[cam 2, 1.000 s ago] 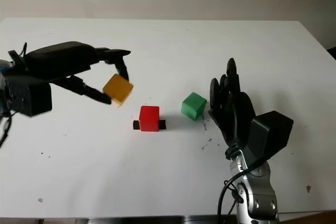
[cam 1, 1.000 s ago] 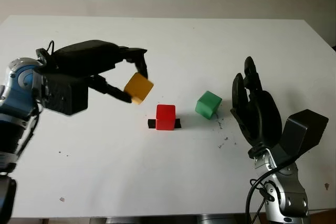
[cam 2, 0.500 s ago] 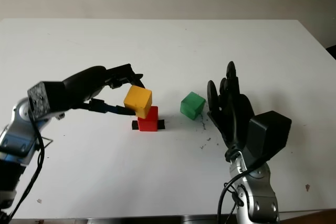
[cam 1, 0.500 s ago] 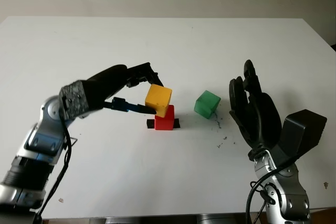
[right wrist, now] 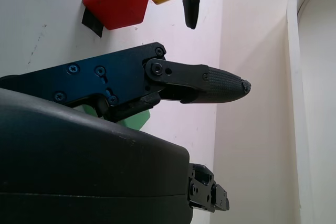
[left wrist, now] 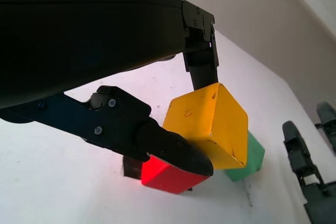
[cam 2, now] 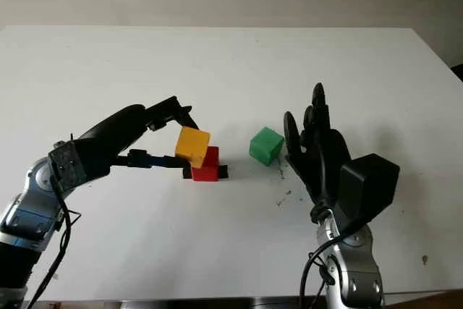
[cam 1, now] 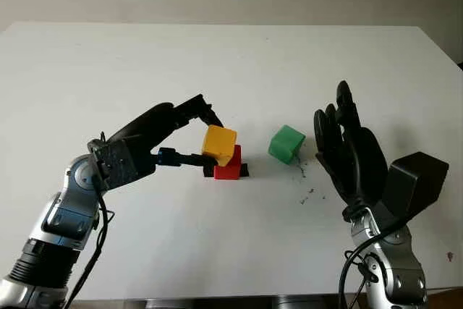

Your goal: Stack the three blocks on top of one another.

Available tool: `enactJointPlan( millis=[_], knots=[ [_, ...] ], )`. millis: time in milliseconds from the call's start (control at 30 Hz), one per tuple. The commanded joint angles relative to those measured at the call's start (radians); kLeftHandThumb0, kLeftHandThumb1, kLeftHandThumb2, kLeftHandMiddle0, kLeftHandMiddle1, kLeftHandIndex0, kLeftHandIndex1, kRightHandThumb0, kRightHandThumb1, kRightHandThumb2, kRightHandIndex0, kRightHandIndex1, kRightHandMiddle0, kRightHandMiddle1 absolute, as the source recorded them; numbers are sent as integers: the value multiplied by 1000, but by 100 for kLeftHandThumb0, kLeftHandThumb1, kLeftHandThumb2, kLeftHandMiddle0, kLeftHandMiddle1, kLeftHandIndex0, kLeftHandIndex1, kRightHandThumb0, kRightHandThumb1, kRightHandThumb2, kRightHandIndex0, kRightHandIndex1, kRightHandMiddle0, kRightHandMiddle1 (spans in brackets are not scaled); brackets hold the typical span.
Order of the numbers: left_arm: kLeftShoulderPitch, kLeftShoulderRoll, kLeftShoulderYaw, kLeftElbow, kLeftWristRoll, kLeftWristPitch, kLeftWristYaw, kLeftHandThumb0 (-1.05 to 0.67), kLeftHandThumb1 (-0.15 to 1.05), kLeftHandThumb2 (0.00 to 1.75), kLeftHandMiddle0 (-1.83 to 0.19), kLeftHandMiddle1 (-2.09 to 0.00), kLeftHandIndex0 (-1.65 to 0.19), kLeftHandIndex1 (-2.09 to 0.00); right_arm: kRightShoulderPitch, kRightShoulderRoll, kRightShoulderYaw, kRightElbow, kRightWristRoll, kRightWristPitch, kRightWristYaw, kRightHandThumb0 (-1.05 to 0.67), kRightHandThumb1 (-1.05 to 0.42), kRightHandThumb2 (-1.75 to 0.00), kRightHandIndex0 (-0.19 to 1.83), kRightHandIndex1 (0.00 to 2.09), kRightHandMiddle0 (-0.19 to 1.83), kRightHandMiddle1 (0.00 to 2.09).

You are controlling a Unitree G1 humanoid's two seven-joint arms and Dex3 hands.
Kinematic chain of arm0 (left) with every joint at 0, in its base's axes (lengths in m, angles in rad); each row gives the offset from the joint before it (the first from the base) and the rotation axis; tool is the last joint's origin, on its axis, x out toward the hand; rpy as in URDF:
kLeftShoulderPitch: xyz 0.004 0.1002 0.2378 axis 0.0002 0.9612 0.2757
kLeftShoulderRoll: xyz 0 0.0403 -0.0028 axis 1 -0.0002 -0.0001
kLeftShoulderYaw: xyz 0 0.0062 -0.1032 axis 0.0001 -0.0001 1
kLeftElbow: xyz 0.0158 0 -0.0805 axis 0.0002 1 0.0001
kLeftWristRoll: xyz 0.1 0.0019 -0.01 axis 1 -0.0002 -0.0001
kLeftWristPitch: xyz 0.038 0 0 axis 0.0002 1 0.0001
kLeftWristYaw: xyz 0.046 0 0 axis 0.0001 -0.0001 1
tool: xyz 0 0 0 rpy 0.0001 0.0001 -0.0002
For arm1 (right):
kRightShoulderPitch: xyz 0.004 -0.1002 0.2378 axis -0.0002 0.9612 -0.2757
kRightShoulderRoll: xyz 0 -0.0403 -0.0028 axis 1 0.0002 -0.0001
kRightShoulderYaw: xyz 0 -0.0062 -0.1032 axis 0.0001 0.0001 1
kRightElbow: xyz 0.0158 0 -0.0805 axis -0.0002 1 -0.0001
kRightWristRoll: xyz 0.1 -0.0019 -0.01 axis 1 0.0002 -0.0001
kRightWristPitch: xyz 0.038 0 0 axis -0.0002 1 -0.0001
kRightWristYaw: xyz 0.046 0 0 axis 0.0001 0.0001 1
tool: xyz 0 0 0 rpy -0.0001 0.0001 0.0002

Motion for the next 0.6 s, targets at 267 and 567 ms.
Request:
enactJointPlan(
  millis=[267,567],
  knots=[
    [-29,-42,10,-2,11,47,34,-46,105,8,-19,-6,-18,-158,11,-2,3,1,-8,-6,2,-60,-105,-49,-19,0,-19,0],
    [-38,-53,2,1,24,52,37,-45,104,6,-21,-6,-21,-154,15,-2,1,1,-9,-14,6,-60,-105,-49,-19,0,-19,0]
  ],
)
